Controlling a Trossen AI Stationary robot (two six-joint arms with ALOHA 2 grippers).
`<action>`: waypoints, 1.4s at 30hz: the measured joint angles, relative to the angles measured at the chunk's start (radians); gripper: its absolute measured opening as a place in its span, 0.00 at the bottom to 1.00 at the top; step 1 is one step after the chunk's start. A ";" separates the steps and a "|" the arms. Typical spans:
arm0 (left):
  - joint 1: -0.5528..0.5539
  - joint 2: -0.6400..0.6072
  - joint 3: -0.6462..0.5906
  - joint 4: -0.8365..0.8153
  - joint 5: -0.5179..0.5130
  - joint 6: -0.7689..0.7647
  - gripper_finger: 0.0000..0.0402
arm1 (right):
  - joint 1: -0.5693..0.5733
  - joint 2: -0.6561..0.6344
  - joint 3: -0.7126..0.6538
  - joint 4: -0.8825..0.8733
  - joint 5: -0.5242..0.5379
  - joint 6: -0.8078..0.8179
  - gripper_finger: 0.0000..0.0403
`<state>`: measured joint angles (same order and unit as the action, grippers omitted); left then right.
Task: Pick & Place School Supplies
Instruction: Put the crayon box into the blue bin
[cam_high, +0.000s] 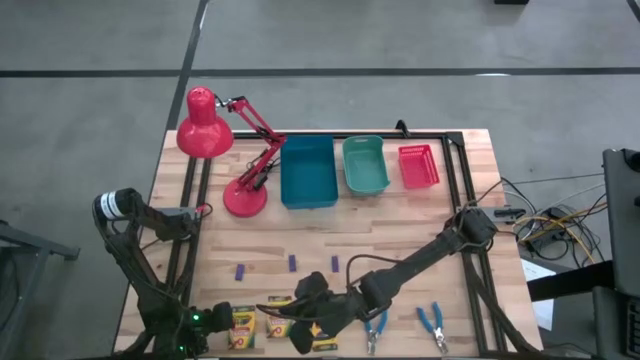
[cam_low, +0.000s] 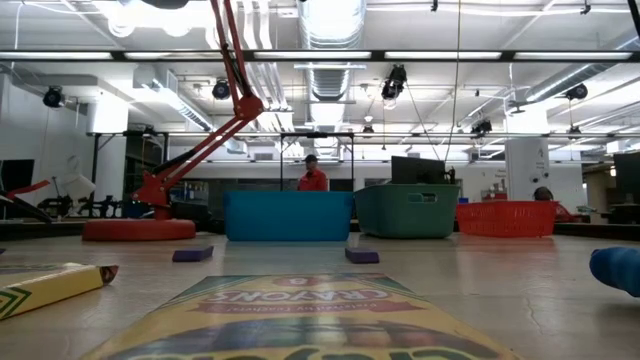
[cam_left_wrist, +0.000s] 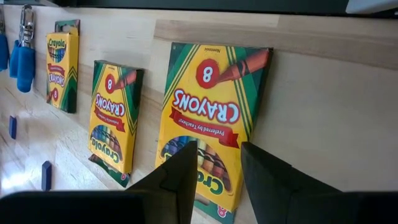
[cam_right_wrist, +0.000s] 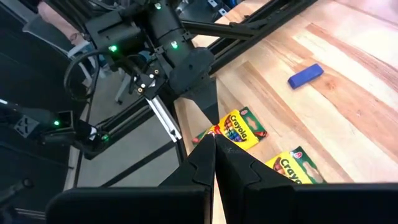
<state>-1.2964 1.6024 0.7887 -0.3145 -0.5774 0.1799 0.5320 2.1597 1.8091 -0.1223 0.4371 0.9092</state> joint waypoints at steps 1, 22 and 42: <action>0.000 0.000 0.000 0.000 0.000 0.000 0.32 | 0.000 0.000 0.000 -0.002 0.000 0.001 0.02; 0.000 0.000 0.000 0.000 0.002 -0.003 0.32 | 0.000 0.000 0.000 0.001 0.008 0.113 0.02; 0.002 0.000 -0.002 0.016 -0.031 -0.007 0.32 | -0.005 0.000 0.000 -0.001 0.009 0.101 0.02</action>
<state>-1.2949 1.6024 0.7872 -0.2984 -0.6079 0.1730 0.5274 2.1601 1.8091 -0.1230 0.4461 1.0100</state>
